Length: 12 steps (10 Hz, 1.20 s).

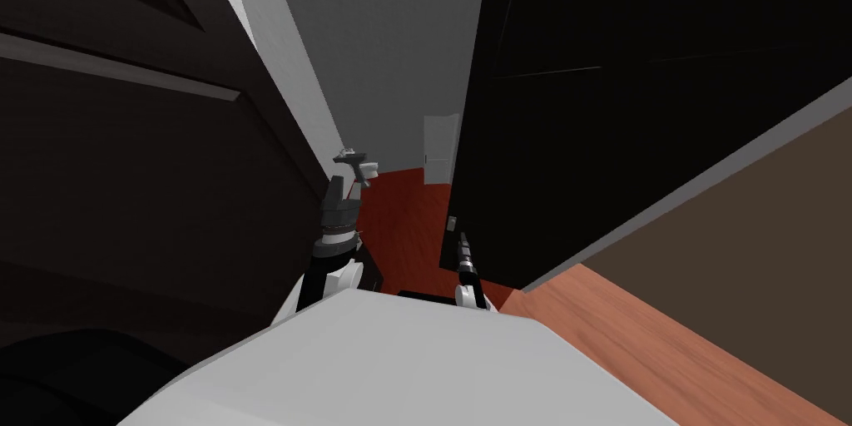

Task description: Push the door open

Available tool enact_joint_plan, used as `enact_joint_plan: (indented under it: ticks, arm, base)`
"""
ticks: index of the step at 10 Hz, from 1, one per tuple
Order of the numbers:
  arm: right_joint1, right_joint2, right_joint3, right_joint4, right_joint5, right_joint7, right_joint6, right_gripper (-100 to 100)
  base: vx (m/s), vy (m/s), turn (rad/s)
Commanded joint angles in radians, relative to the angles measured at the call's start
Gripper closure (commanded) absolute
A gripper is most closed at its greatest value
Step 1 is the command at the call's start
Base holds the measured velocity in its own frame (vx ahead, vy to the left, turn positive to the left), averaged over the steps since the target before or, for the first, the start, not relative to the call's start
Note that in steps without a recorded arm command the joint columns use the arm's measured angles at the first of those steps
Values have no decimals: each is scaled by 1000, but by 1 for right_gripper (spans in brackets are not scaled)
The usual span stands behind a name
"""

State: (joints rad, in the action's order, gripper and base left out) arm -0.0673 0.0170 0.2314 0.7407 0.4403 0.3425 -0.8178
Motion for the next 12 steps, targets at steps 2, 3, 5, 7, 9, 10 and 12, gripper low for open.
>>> enact_joint_plan:
  ticks: [2,3,5,7,9,10,12]
  arm:
    - [-10,9,-8,-12,-1,-7,-3,-100]
    - [-14,4,-12,-15,-2,-10,-3,-100]
    - [-18,-17,-18,-20,-2,-13,-3,-100]
    - [-21,-22,-20,-22,-2,-15,-1,-100]
    - [-21,-22,-20,-22,-2,-15,-1,100]
    - [-21,-22,-20,-22,-2,-15,-1,100]
    - [-21,-22,-20,-22,-2,-15,-1,100]
  base:
    - [209,35,17]
    - [234,29,20]
    - [222,5,24]
    - [147,25,1]
    - [-23,-3,12]
    - [-19,-4,6]
    - [-9,0,0]
